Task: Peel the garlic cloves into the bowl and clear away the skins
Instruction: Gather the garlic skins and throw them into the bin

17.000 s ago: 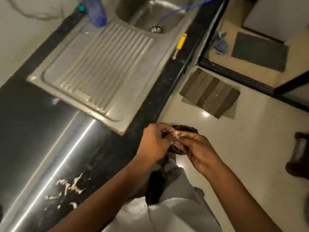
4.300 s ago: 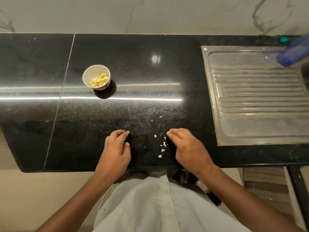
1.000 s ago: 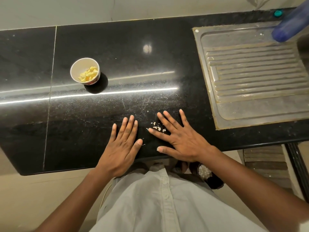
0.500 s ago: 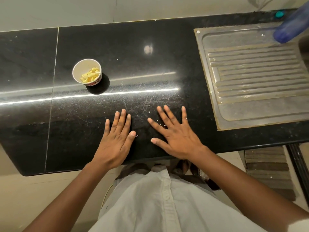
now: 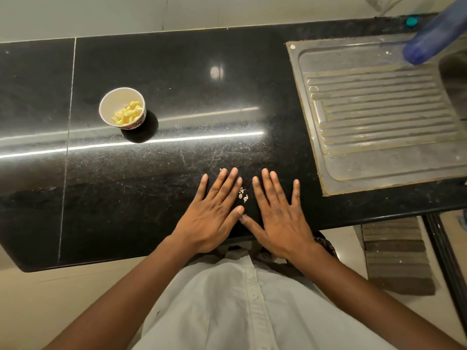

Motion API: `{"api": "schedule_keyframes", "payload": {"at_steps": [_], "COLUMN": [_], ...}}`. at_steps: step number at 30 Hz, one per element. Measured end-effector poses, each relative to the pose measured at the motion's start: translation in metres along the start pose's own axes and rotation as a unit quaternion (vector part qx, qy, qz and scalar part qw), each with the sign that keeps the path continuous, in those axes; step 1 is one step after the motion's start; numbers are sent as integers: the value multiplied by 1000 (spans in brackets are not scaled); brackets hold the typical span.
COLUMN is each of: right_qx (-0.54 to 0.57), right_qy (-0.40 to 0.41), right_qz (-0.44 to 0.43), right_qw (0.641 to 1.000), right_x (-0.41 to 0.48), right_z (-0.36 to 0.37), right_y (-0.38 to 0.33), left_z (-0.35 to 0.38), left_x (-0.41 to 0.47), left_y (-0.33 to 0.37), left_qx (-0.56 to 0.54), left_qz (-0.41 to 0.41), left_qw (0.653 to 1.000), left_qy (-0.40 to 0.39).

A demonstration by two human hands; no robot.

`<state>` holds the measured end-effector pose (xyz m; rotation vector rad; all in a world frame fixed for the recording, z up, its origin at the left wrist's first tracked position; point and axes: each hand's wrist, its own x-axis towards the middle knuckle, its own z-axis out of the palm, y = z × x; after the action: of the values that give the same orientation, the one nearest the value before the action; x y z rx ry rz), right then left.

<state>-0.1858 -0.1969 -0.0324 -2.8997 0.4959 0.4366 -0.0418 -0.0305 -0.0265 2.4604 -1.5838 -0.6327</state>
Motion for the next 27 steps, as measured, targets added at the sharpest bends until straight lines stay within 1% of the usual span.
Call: {"api": "schedule_keyframes", "payload": {"at_steps": [2,5,8,11,15,20,24,27], "right_qx": [16,40,63,55,38,61,57,54], "right_qy": [2,22,44,36,34,52,61,79], "right_qz": [-28,-78,-103,-146,-192,-217,-237,-242], "right_qw": [999,996,992,987,980,973,968,966], "right_x": [8,25,51,76,79,42,25,27], "right_z": [-3,-11,-23,-31,-30,-17,-8,-10], "right_y": [-10,-11,-5,-3,-6,4,10,9], "left_z": [-4,-12,-18,-21,-20,-12,-8,-6], "left_x": [-3,-9,-13,-11,-5,-7,-10,-10], "left_y": [-4,-18,-34,-44,-41,-27,-21,-22], "left_qx": [-13,-22,-24,-25,-34,-34,-41,-23], "left_qz": [-10,-47,-76,-88,-66,-23,-15,-9], "left_qw": [1000,998,996,996,997,999,999,999], "left_qy": [5,21,26,18,7,-4,1,26]}}
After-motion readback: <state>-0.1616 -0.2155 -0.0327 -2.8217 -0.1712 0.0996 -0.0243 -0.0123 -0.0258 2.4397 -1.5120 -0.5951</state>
